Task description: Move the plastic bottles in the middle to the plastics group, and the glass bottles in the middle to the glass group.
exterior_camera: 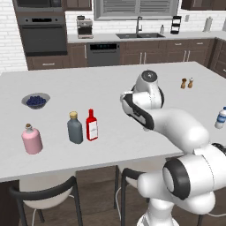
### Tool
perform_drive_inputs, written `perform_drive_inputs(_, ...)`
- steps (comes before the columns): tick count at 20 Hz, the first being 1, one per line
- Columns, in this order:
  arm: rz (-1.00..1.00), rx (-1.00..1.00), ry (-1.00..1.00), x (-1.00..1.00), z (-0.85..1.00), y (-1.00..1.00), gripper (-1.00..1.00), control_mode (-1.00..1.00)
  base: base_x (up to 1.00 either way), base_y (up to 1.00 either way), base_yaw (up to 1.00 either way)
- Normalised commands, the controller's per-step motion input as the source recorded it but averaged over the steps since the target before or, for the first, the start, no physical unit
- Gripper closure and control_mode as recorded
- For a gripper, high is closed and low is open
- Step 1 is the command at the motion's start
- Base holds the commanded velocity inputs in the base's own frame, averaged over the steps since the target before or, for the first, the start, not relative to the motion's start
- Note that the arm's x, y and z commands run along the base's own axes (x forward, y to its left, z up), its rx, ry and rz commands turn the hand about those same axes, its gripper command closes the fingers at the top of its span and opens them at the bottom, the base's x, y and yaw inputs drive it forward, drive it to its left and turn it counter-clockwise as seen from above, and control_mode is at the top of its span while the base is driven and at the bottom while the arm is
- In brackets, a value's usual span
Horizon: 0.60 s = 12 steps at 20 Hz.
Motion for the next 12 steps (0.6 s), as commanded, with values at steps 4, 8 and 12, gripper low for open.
perform_drive_inputs(4,-0.25,0.05,0.18,0.00,-0.05,-1.00,-1.00,-1.00,0.00,0.00,0.00)
perform_drive_inputs(8,-0.18,0.02,0.08,0.00,-0.23,-0.82,-1.00,-1.00,0.00,0.00,0.00)
perform_drive_inputs(12,-0.01,0.00,0.00,0.00,-0.39,-0.13,-1.00,-1.00,0.00,0.00,0.00)
